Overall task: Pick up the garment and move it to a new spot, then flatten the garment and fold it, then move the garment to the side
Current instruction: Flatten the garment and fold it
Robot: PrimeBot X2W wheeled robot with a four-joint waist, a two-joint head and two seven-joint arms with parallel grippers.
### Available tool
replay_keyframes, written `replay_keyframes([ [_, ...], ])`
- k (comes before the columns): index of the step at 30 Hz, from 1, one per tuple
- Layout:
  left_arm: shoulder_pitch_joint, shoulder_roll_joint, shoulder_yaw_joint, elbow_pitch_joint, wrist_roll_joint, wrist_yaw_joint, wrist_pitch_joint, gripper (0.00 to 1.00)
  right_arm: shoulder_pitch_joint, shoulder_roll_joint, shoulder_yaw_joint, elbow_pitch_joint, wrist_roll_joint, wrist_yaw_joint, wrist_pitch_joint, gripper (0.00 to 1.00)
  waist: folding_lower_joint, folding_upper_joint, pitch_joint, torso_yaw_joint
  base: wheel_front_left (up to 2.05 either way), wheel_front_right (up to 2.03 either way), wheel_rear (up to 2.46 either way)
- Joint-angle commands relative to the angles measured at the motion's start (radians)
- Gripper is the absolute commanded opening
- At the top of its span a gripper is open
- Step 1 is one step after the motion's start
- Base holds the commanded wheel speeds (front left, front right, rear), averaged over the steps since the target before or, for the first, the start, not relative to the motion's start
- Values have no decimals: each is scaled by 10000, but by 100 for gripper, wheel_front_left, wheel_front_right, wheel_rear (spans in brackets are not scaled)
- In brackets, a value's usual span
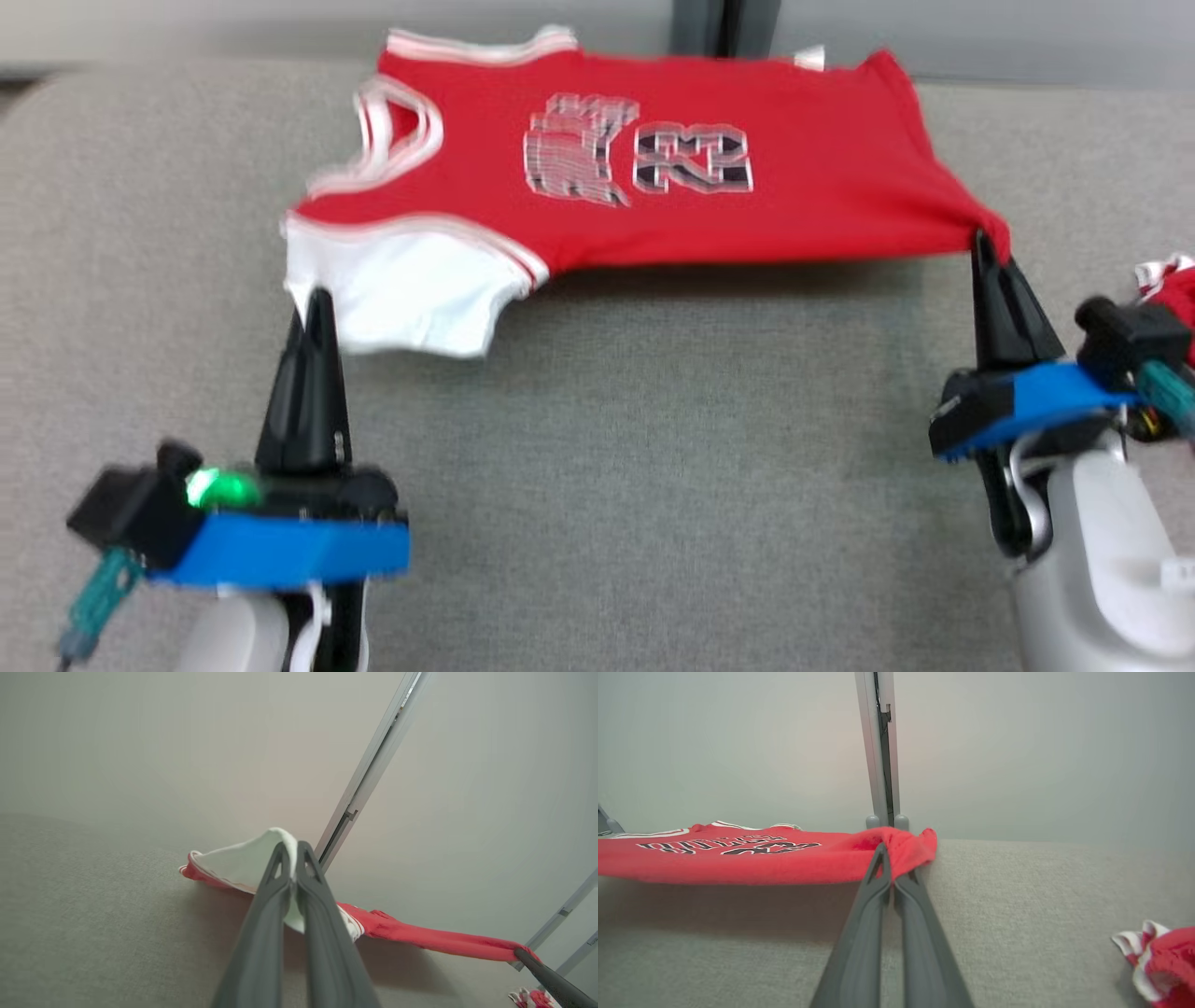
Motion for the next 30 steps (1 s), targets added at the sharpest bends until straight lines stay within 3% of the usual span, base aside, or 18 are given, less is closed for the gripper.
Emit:
replay_keyframes([
  [1, 552, 87, 27, -363, 49, 90, -16, 0, 599, -1, -15, -429, 159, 1, 135, 0, 3, 0, -662, -371, 0, 0, 0],
  [6, 2389, 442, 54, -1813, 24, 547, 364, 0, 2707, 13, -44, -2129, 772, 1, 974, 0, 3, 0, -1684, -252, 0, 0, 0],
  [9, 4006, 882, 132, -3027, 91, 1048, 902, 0, 4724, 15, -26, -3706, 1403, 1, 1930, 0, 3, 0, -2351, -148, 0, 0, 0],
  [14, 4962, 961, -95, -3595, -171, 1257, 1488, 0, 6264, 16, 15, -4700, 1641, 1, 2836, 0, 3, 0, -2671, -136, 0, 0, 0],
  [19, 5153, 1097, -198, -3032, -194, 1283, 1778, 0, 6683, 16, 173, -4471, 1618, 1, 3419, 0, 3, 0, -2795, -247, 0, 0, 0],
  [30, 3711, 917, -501, -783, -258, 725, 1652, 0, 5668, 15, 605, -2396, 1651, 1, 3665, 0, 3, 0, -2782, -287, 0, 0, 0],
])
